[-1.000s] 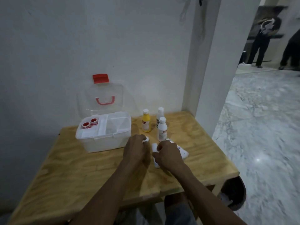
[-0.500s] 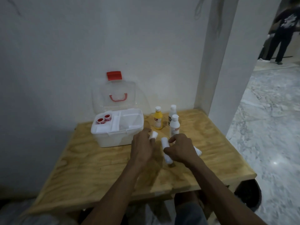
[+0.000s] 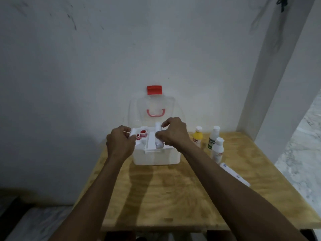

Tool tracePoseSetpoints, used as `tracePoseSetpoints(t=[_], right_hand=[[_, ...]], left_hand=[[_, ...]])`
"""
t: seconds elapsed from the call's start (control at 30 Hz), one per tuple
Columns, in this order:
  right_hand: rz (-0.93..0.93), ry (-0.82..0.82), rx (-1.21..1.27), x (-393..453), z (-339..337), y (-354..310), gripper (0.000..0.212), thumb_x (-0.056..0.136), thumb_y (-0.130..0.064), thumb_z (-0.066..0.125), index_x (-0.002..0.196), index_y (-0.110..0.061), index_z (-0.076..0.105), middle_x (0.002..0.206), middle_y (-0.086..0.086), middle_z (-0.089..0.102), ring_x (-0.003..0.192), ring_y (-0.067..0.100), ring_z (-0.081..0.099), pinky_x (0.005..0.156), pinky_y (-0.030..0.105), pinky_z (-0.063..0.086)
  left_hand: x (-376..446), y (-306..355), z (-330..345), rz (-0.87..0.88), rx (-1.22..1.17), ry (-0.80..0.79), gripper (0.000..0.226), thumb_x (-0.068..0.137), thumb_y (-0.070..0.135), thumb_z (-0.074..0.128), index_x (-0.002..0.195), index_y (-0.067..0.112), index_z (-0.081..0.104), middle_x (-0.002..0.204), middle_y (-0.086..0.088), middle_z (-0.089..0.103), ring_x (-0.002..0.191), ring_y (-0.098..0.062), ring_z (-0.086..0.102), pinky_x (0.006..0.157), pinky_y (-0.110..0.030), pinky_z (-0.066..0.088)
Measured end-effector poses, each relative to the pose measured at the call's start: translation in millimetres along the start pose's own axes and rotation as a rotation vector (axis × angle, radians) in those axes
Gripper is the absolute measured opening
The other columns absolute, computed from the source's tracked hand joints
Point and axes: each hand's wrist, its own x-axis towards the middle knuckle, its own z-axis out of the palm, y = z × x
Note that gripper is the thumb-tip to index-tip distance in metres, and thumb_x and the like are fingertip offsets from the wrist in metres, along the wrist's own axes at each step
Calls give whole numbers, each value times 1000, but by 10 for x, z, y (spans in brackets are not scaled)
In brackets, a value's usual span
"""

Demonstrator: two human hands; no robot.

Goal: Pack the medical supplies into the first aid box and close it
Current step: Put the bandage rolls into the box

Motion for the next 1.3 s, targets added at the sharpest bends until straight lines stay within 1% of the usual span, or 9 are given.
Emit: tracePoseSetpoints(t=[0.13,0.17,0.23,0.43,0.57,0.73,0.9,1.0,1.3], right_hand=[[9,-30,-113,255,245,-122,24,69,-8,76,90,-3,65,79,8,61,72,24,68,68,34,60],[10,-39,-154,306,300,-123,17,70,-7,75,79,-5,61,71,6,57,64,20,63,59,27,54],[7,-49,-211,403,417,-87,29,72,-8,74,62,-10,47,60,2,45,54,14,48,50,21,37],[-57,-69,-318,589,658,27,24,82,-19,74,84,-8,53,63,-1,41,55,12,42,66,26,43],[-100,-103,-413,646,714,94,15,84,-15,71,89,-6,61,64,-1,45,56,13,46,69,25,45],[-107,-154,-439,680,700,114,16,84,-15,72,92,-7,61,77,5,55,60,15,48,66,24,44],[-120,-168,-450,672,668,132,14,85,-13,70,88,-6,59,64,0,44,57,13,45,54,17,34],[-129,-169,-447,673,658,141,15,85,-12,70,84,-7,55,63,0,43,56,13,44,52,17,31],[-149,-168,-430,677,651,145,14,84,-11,71,84,-6,57,63,0,45,56,13,45,59,22,38]], left_hand=[[122,-24,96,21,67,-59,35,78,21,75,111,9,69,103,-11,74,92,-27,69,74,-29,51],[146,-31,132,18,76,-70,36,79,23,75,112,9,68,105,-11,73,92,-27,69,71,-27,48],[184,-54,207,13,109,-89,38,80,27,74,114,13,67,108,-9,73,91,-26,69,69,-25,47],[234,-122,319,60,307,-105,32,82,30,72,111,17,71,108,-6,74,93,-27,69,89,-37,52],[272,-143,359,85,371,-109,31,82,40,70,102,16,75,101,-4,75,89,-24,69,84,-34,47],[287,-146,315,100,459,-153,29,80,36,68,101,16,73,102,-4,74,92,-26,68,83,-35,44],[279,-78,276,109,537,-229,34,79,37,68,109,20,69,108,-2,71,97,-26,65,81,-34,37],[284,-73,262,94,586,-267,28,79,38,65,99,19,68,97,-3,71,89,-25,64,86,-38,42],[407,-120,263,168,663,-366,33,76,32,64,109,25,70,104,2,70,91,-22,62,94,-44,44]])
